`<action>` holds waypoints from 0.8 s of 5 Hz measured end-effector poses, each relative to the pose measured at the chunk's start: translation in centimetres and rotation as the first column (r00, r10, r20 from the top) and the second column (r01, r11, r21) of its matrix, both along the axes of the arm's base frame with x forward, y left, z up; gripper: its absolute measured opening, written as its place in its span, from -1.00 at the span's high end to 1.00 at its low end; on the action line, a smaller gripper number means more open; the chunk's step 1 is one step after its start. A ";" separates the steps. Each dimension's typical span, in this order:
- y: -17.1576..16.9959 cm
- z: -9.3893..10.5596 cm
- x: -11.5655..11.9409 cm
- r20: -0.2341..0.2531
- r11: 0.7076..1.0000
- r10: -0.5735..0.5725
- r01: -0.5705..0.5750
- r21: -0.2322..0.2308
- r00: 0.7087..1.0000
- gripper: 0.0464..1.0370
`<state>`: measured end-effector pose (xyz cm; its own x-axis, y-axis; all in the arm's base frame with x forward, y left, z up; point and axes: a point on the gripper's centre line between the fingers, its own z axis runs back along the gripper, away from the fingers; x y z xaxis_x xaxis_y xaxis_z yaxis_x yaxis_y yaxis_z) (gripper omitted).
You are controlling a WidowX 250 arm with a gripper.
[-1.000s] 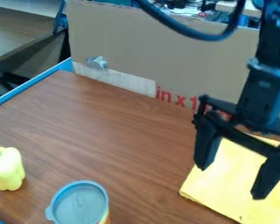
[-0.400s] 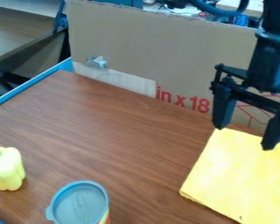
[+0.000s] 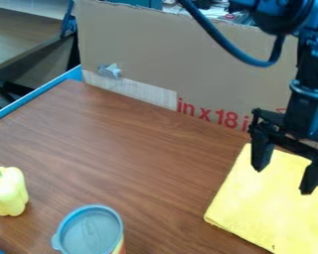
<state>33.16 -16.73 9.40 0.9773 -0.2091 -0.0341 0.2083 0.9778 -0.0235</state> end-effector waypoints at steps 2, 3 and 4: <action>-1.2 -3.9 0.9 -0.017 0.998 0.057 -0.057 -0.041 0.998 -0.93; -1.0 -6.6 0.9 -0.054 0.994 0.112 -0.112 0.004 0.992 -0.93; -0.7 -6.9 1.3 -0.056 0.989 0.142 -0.140 0.038 0.988 -0.93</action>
<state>34.49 -17.44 2.50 0.9931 -0.0675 -0.0964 0.0680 0.9977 0.0022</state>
